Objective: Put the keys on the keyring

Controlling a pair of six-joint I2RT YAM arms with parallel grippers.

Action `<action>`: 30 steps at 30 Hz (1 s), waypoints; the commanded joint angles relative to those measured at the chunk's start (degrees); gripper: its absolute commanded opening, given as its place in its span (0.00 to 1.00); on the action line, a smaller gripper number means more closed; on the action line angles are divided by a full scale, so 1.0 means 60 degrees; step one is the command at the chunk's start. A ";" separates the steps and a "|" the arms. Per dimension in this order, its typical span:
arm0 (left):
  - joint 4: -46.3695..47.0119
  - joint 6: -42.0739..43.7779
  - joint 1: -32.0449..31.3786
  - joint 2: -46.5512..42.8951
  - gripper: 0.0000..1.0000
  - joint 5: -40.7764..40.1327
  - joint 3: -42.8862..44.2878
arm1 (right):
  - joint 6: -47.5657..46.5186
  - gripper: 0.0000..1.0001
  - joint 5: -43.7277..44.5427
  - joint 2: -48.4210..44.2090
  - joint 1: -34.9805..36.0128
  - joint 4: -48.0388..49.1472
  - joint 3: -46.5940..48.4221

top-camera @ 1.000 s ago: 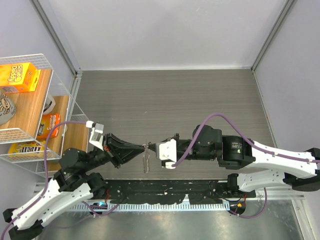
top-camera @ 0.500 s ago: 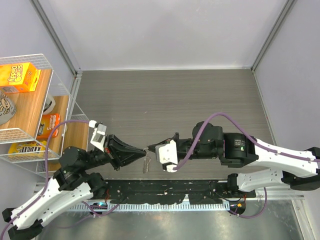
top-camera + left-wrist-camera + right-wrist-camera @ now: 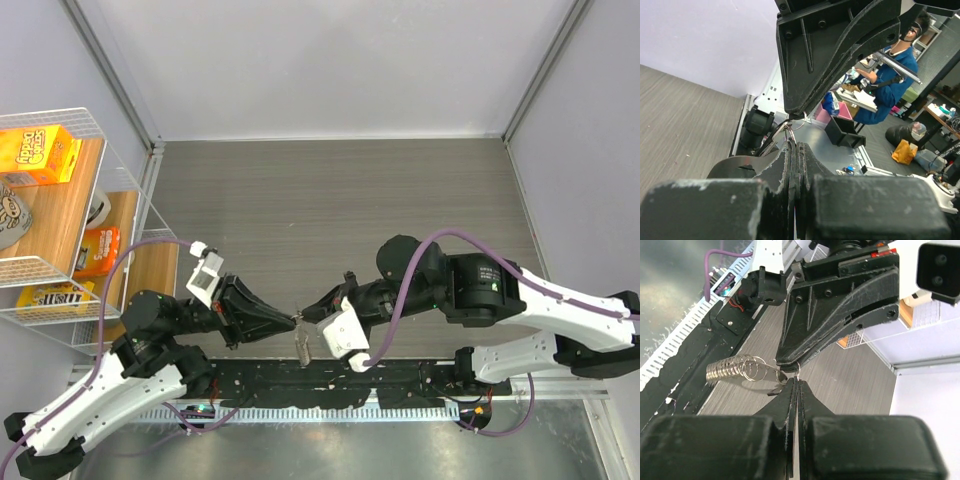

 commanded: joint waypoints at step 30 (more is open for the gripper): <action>0.1780 -0.1337 -0.0015 0.0347 0.00 0.0905 -0.0195 | -0.1745 0.05 -0.0239 0.0237 0.0007 -0.0790 0.0605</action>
